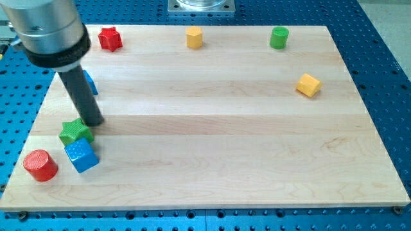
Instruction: Drag the heart into the group of blocks
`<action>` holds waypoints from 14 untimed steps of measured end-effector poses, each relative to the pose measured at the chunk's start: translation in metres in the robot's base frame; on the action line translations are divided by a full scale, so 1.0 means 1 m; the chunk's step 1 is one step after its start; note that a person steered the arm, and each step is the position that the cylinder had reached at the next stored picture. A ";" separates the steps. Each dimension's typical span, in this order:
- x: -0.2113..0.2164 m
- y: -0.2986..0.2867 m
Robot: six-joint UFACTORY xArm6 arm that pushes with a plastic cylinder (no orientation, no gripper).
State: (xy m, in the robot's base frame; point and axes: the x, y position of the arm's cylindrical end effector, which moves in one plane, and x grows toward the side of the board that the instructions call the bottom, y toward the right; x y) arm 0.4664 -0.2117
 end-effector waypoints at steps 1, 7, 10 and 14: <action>0.022 -0.008; -0.048 0.477; -0.061 0.311; -0.132 0.122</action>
State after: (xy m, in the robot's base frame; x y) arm 0.3349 -0.0892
